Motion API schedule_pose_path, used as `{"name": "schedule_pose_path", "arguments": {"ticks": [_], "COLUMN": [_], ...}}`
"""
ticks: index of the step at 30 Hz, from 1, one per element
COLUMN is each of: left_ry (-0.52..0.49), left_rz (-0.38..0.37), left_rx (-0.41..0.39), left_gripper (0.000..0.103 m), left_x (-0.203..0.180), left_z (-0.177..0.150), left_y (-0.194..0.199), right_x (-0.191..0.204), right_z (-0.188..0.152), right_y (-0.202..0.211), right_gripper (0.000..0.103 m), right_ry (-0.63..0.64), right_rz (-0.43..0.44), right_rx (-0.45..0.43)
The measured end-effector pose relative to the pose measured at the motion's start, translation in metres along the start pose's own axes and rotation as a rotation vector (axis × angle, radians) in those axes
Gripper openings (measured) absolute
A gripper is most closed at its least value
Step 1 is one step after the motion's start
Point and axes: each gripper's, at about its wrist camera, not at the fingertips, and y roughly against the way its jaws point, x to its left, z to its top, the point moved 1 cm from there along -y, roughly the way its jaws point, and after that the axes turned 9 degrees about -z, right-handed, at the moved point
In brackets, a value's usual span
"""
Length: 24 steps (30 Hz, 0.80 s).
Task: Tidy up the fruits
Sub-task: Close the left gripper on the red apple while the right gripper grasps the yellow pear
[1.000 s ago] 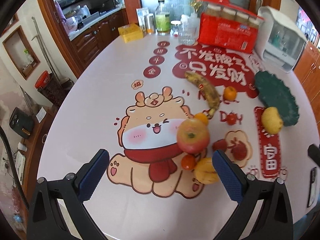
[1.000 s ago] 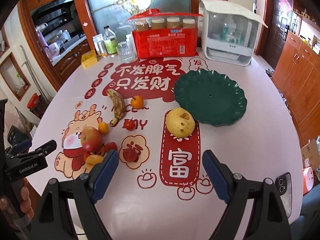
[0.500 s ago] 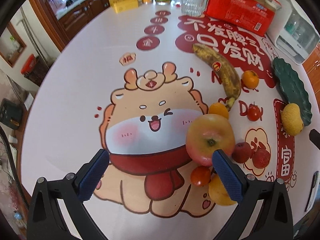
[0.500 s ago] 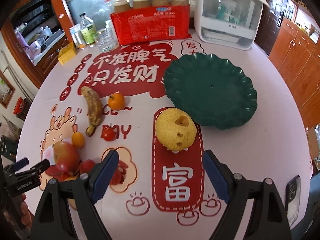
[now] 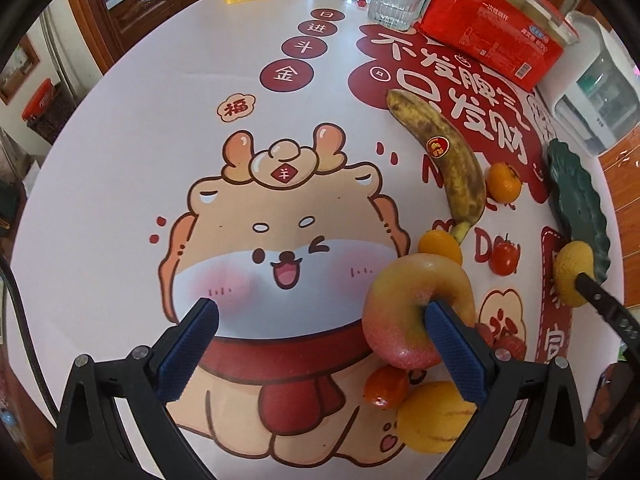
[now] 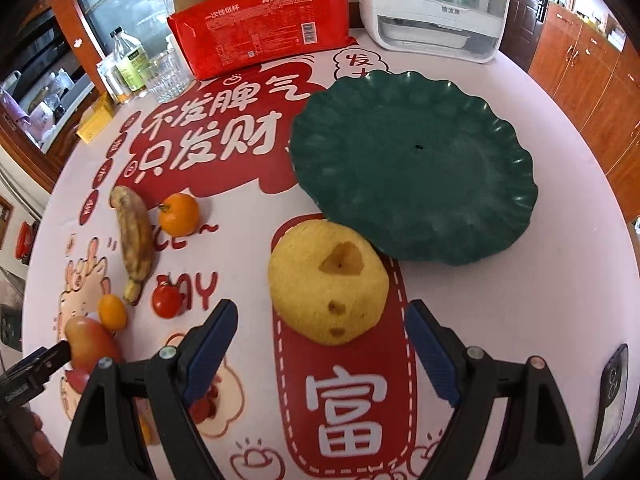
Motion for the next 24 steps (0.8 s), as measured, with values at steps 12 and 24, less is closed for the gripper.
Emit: {"name": "schedule_pose_path", "arguments": {"ticks": [12, 24], "left_ry": [-0.124, -0.164], "left_rz": [-0.041, -0.049], "left_rx": [0.064, 0.122], "left_gripper": [0.102, 0.080], "left_x": [-0.037, -0.056], "left_z": [-0.009, -0.004], "left_y": [-0.002, -0.038], "right_x": [-0.003, 0.002], "right_z": [0.001, 0.003], "right_y": [-0.026, -0.039], "right_gripper": [0.086, 0.071], "right_ry": [-0.041, -0.051], "right_rz": [-0.002, -0.008], "right_rx": [0.043, 0.032]}}
